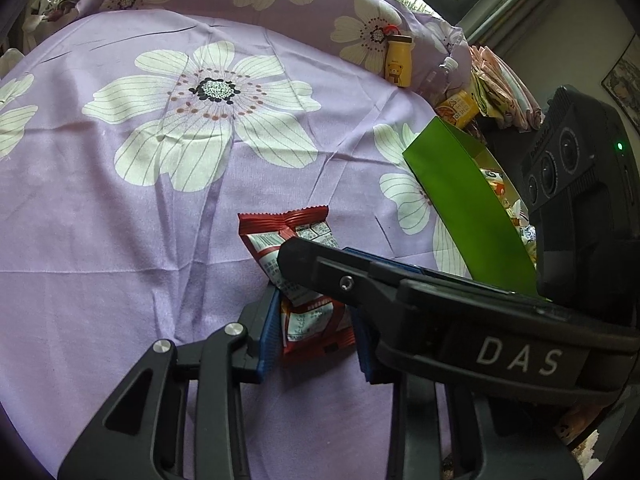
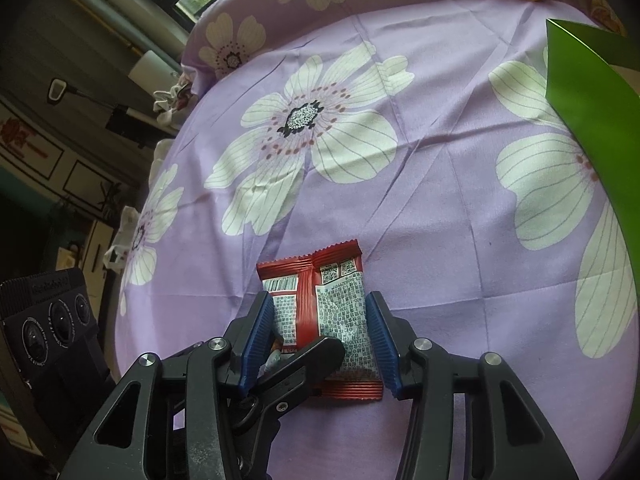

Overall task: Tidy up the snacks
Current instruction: 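Carry the wafer packet into the green box and open the right gripper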

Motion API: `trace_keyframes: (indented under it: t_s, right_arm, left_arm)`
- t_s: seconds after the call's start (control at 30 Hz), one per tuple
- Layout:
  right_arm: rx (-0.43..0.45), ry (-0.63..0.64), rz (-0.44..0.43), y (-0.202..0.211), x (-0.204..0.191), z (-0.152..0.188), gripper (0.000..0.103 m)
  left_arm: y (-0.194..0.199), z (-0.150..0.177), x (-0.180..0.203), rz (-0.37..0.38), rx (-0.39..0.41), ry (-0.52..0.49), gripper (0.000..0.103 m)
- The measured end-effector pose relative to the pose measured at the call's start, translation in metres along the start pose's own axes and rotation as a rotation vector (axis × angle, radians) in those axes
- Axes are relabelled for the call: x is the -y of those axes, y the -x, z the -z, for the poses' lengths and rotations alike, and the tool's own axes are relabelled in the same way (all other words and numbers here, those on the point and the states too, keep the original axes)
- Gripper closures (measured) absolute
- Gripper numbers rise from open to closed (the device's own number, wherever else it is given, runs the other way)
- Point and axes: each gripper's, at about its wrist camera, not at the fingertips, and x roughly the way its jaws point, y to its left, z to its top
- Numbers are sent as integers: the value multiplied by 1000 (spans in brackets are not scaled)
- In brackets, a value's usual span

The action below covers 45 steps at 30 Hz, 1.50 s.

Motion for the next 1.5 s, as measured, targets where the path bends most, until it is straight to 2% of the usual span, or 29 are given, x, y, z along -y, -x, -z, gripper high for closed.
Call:
trace_keyframes:
  t_s: [0.37,0.8,1.5]
  right_arm:
    - [126,77,-48,15,-12,0,52]
    - [235,153,-71,29,-27,5,52]
    - [307,200,-82,39,-35,10,52]
  left_arm:
    - [17,1,11,-46,117,-68,72]
    - [26,1,15,-47,188,-95,72]
    - [35,3,21,-69,252,-139,72]
